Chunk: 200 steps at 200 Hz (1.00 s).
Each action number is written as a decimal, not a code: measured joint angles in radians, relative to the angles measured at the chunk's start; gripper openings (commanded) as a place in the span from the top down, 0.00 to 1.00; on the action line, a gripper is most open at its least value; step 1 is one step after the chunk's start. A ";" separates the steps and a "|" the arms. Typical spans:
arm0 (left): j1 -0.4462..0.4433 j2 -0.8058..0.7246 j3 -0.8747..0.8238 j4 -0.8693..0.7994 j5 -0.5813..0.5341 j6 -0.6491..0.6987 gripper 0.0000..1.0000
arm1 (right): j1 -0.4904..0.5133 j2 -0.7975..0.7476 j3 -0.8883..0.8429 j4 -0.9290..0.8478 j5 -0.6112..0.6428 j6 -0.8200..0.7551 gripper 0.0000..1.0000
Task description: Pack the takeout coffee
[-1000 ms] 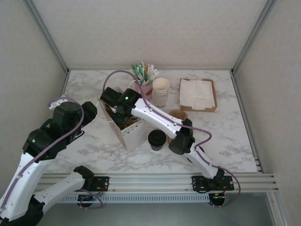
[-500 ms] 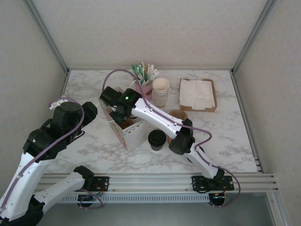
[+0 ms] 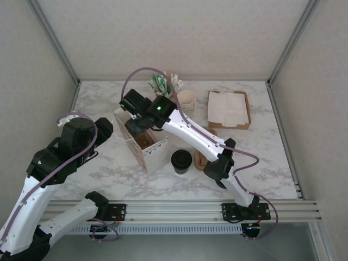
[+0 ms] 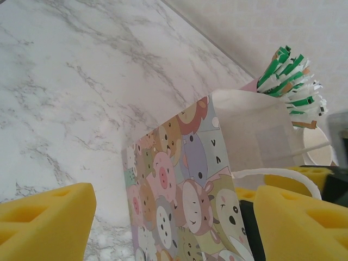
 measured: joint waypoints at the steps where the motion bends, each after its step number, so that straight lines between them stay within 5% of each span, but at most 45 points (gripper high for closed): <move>1: 0.000 0.000 0.000 0.000 0.000 0.000 0.23 | 0.000 -0.001 0.000 0.000 0.000 0.000 0.43; 200: 0.000 -0.001 -0.008 -0.032 0.021 -0.003 0.19 | 0.000 -0.060 -0.005 -0.018 0.007 0.014 0.50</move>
